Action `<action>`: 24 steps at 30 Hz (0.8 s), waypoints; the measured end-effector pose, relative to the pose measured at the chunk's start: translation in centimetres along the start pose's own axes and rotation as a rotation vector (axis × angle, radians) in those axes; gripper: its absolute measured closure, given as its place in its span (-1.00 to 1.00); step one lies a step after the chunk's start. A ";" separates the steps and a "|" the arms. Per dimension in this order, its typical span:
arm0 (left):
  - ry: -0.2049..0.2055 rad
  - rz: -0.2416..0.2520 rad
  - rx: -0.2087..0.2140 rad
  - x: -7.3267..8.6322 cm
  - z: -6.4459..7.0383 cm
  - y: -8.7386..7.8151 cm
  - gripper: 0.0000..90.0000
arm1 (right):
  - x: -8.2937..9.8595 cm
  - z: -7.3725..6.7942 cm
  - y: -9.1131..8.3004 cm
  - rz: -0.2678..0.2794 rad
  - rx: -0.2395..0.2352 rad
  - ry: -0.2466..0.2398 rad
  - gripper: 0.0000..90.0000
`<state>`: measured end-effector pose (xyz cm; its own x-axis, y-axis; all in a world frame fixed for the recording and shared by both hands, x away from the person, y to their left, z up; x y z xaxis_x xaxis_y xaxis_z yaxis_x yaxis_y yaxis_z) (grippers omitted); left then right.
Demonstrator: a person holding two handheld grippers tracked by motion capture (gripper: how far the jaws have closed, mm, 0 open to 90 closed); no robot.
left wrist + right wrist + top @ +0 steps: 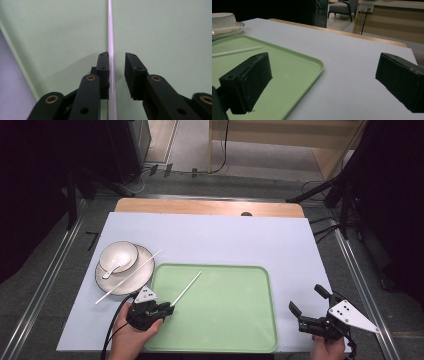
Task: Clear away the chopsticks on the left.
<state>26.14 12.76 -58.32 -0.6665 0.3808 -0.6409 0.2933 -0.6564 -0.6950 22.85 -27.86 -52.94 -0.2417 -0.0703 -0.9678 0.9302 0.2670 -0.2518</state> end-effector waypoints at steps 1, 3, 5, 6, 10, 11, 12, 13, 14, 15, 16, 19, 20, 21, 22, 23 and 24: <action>-0.008 -0.004 0.007 -0.1 0.0 0.0 0.57 | 0.0 0.0 0.0 0.001 0.003 0.000 -0.99; -0.019 0.013 0.017 -0.6 -0.1 -0.1 0.56 | 0.0 0.2 -0.1 0.003 0.004 0.002 -0.99; -0.030 0.042 0.017 -1.6 -0.3 -0.2 0.59 | 0.0 0.3 -0.1 0.002 0.008 0.000 -0.99; -0.016 0.047 0.013 -2.1 -0.2 -0.1 0.81 | 0.0 0.5 -0.2 0.004 0.015 0.008 -0.99; 0.102 0.001 -0.028 -3.4 0.5 2.0 1.00 | 0.0 0.7 -0.3 0.004 0.015 0.016 -0.99; 0.109 -0.004 -0.020 -3.6 0.7 2.5 1.00 | 0.1 0.8 -0.2 0.001 0.014 0.017 -0.99; 0.113 -0.014 -0.011 -3.7 0.9 3.2 1.00 | 0.1 0.7 -0.2 0.000 0.012 0.016 -0.99; 0.113 -0.026 -0.013 -3.8 0.9 3.6 1.00 | 0.1 0.7 -0.2 0.000 0.012 0.016 -0.99; 0.106 -0.035 -0.031 -3.7 0.8 4.0 1.00 | 0.1 0.7 -0.2 -0.001 0.012 0.014 -0.99; 0.099 -0.036 -0.038 -3.6 0.7 4.1 1.00 | 0.2 0.7 -0.2 -0.003 0.012 0.011 -0.99; 0.088 -0.031 -0.046 -3.6 0.6 4.1 1.00 | 0.2 0.7 -0.2 -0.004 0.011 0.008 -0.99; 0.081 -0.024 -0.109 -3.7 -0.3 3.6 1.00 | 0.3 0.7 -0.2 -0.008 0.008 0.009 -0.99; 0.071 -0.021 -0.118 -3.7 -0.7 3.4 1.00 | 0.4 0.8 -0.1 -0.009 0.007 0.012 -0.99; 0.064 -0.019 -0.125 -3.6 -0.9 3.2 1.00 | 0.4 0.8 -0.1 -0.011 0.006 0.018 -0.99; 0.048 -0.017 -0.137 -3.5 -1.3 2.8 1.00 | 0.4 0.8 -0.1 -0.010 0.005 0.018 -0.99; 0.035 -0.011 -0.147 -3.3 -1.7 2.5 1.00 | 0.4 0.8 -0.1 -0.011 0.005 0.019 -0.99; 0.026 -0.007 -0.155 -3.2 -2.1 2.1 1.00 | 0.3 0.7 -0.1 -0.009 0.006 0.015 -0.99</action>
<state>30.32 11.49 -58.42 -0.6514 0.4034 -0.6426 0.3922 -0.5459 -0.7403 22.86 -28.60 -53.22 -0.2540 -0.0581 -0.9654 0.9297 0.2605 -0.2603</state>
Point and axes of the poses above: each handheld gripper's, and its own axes: y roughly forward along the jaws, x roughly out of its underside, z roughly to its right, the point moved 9 cm from there along y, roughly forward along the jaws, and after that the axes turned 8 degrees about x, right-handed, at the moved point
